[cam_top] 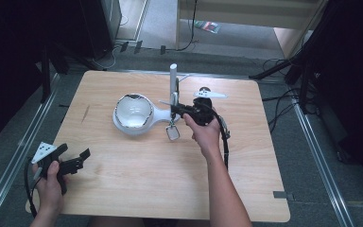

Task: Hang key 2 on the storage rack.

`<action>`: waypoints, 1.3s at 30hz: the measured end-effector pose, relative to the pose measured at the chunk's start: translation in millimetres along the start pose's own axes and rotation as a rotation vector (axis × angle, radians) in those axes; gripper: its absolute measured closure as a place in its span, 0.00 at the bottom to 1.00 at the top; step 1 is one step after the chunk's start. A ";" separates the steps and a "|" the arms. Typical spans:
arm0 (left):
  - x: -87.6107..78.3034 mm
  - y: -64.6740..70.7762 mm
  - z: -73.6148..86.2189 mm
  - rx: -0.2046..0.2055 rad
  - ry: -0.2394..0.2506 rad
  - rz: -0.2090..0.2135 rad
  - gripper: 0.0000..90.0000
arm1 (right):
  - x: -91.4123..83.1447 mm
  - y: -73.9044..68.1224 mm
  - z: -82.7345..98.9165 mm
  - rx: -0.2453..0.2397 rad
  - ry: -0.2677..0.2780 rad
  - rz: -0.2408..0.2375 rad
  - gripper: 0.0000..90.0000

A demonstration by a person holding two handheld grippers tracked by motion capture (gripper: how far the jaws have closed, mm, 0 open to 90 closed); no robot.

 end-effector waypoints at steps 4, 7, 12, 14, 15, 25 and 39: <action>0.1 0.2 -0.1 0.002 0.001 -0.002 0.02 | 0.4 2.6 -1.9 0.019 0.003 -0.029 0.86; 0.2 0.3 0.0 0.001 0.001 -0.002 0.02 | 0.6 3.9 -2.0 0.040 0.005 -0.044 0.85; 0.2 0.4 0.0 0.002 0.000 -0.003 0.02 | 0.5 6.9 -1.3 0.080 -0.001 -0.059 0.84; 0.2 0.4 0.0 0.002 0.000 -0.004 0.02 | -0.3 9.3 -1.8 0.105 0.005 -0.061 0.83; 0.1 0.5 0.0 0.003 -0.001 -0.004 0.02 | -1.0 10.6 -1.7 0.116 0.007 -0.064 0.83; 0.1 0.5 0.1 0.004 -0.002 -0.004 0.02 | -0.6 19.3 -1.6 0.157 0.016 -0.008 0.76; -0.1 0.3 -0.2 0.005 0.002 -0.007 0.02 | -16.7 26.7 -1.9 0.064 0.051 0.193 0.53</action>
Point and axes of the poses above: each handheld gripper's, and its own axes: x roughly forward along the jaws, z roughly out of its underside, y roughly to its right, the point moved 10 cm from there along x, roughly forward along the jaws, and after that the axes turned 2 degrees about x, right-handed, at the moved point
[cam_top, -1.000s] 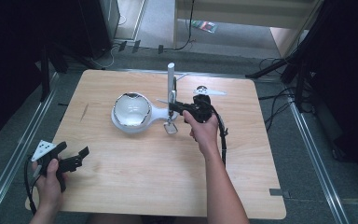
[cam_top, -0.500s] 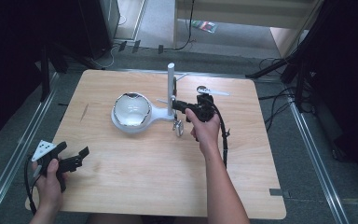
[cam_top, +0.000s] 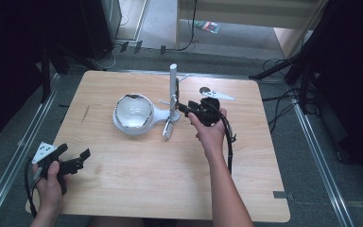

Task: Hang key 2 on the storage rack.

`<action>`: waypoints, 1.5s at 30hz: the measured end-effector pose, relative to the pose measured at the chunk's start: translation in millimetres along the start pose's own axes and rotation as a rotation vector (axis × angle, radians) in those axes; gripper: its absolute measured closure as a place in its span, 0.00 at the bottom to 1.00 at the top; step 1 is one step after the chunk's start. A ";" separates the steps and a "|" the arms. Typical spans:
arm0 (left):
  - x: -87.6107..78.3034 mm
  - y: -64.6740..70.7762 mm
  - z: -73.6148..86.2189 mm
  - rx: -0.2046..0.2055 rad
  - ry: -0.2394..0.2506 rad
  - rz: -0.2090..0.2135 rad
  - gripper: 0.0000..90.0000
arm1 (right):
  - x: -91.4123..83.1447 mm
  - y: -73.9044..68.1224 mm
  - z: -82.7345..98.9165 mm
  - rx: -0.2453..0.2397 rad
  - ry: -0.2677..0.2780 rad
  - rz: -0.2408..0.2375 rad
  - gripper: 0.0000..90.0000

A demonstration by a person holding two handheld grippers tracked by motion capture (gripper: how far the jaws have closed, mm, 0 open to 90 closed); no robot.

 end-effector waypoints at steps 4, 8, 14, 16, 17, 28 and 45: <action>0.0 0.3 0.0 0.003 0.001 0.001 0.02 | -9.9 4.7 2.4 -0.042 0.022 0.077 0.39; 0.2 0.5 0.0 0.006 0.001 0.000 0.02 | -19.5 11.7 9.0 -0.079 0.034 0.186 0.10; 0.0 0.7 0.0 0.009 0.001 0.001 0.02 | -28.0 15.7 23.4 -0.133 0.025 0.292 0.00; 0.0 0.7 0.0 0.009 0.002 0.002 0.02 | -29.9 16.1 28.6 -0.141 0.018 0.312 0.00; -0.2 0.7 0.1 0.007 0.000 0.003 0.02 | -30.5 16.1 30.2 -0.146 0.016 0.314 0.00; -0.1 0.6 0.0 0.003 0.001 0.004 0.02 | -39.9 18.9 42.1 -0.154 0.018 0.327 0.00; -0.3 0.7 0.1 0.010 -0.001 0.001 0.02 | -60.6 30.5 60.8 -0.158 0.017 0.347 0.00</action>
Point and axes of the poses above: each handheld gripper's, and its own axes: x roughly forward along the jaws, z roughly out of its underside, y roughly to its right, the point moved 10 cm from there along x, roughly forward along the jaws, and after that the axes turned 2 degrees about x, right-handed, at the moved point
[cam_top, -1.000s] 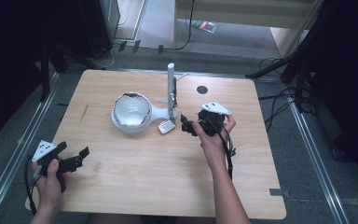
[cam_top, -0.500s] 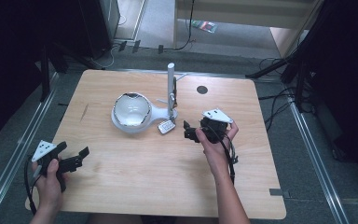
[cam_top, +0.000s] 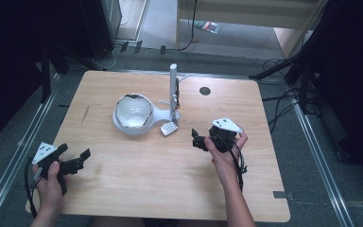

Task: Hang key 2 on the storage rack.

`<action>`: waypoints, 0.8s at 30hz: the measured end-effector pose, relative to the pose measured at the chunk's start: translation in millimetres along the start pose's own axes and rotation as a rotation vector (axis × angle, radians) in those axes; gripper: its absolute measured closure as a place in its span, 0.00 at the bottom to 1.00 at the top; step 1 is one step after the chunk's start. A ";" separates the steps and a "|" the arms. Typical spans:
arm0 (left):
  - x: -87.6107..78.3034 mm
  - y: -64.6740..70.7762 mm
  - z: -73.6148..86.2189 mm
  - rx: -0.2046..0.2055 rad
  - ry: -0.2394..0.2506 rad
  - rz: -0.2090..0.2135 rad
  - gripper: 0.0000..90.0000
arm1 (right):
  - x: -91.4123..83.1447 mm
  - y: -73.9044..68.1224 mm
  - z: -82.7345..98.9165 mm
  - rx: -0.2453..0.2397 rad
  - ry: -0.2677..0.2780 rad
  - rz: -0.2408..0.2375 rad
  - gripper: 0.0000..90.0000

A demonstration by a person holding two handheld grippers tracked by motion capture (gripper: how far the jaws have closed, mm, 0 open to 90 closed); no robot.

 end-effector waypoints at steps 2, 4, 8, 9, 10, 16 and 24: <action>0.0 0.1 0.0 0.001 0.000 -0.001 0.02 | -2.9 2.1 3.5 0.005 -0.001 0.005 0.00; 0.1 0.1 -0.2 -0.001 0.002 -0.002 0.02 | -5.3 4.5 6.7 0.003 0.002 0.006 0.00; 0.2 0.3 -0.2 0.000 0.003 -0.001 0.02 | -10.9 9.7 13.1 0.011 0.007 0.013 0.00; 0.2 0.3 -0.2 0.000 0.003 -0.002 0.02 | -12.5 11.3 15.1 0.013 0.008 0.016 0.00; 0.3 0.4 -0.3 0.000 0.004 -0.001 0.02 | -14.6 13.2 17.9 0.020 0.006 0.019 0.00; 0.2 0.4 -0.3 0.000 0.004 -0.003 0.02 | -23.2 26.6 30.6 0.034 0.003 0.035 0.00; 0.2 0.6 -0.2 0.005 0.004 -0.004 0.02 | -34.7 42.9 48.2 0.054 0.002 0.058 0.00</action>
Point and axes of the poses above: each handheld gripper's, and its own axes: x roughly forward along the jaws, z roughly out of its underside, y roughly to its right, the point moved 10 cm from there along x, roughly forward along the jaws, and after that the axes turned 2 degrees about x, right-handed, at the moved point
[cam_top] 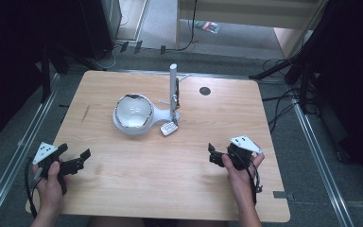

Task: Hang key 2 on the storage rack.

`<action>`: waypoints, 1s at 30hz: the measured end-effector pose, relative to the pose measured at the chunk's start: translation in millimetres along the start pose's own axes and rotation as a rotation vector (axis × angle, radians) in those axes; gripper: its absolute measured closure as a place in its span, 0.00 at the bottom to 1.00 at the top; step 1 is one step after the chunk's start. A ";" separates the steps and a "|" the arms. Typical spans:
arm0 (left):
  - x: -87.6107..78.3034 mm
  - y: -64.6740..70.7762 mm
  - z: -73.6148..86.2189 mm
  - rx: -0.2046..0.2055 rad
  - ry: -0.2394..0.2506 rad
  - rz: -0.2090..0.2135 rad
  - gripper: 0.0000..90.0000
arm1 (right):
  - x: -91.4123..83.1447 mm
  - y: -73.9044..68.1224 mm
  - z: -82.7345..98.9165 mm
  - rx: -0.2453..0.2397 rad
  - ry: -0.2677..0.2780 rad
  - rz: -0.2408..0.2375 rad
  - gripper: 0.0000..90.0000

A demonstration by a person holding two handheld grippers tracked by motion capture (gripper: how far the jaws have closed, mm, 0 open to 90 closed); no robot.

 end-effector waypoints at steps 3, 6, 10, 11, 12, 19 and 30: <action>0.0 0.2 -0.1 -0.001 0.002 0.000 0.02 | -4.4 6.6 8.0 0.003 0.000 0.009 0.00; -0.1 0.3 -0.1 0.001 0.002 0.000 0.02 | -10.0 13.3 14.8 0.011 0.002 0.019 0.00; -0.1 0.4 -0.1 0.004 0.001 -0.001 0.02 | -17.2 22.4 19.6 0.017 0.009 0.030 0.00; -0.2 0.3 0.0 0.005 0.000 -0.001 0.02 | -19.0 24.8 20.8 0.018 0.009 0.036 0.00; -0.1 0.4 -0.1 0.003 0.002 0.000 0.02 | -20.2 26.6 21.6 0.017 0.010 0.039 0.00; -0.3 0.3 0.1 0.000 0.001 0.002 0.02 | -29.1 43.9 33.5 0.026 0.000 0.069 0.00; -0.3 0.5 0.2 0.006 -0.001 0.000 0.02 | -45.8 65.6 42.4 0.062 0.008 0.092 0.00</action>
Point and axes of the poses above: each handheld gripper's, and its own axes: x roughly forward along the jaws, z roughly out of its underside, y roughly to its right, the point moved 10 cm from there along x, roughly forward along the jaws, and after that the axes turned 2 degrees about x, right-handed, at the moved point
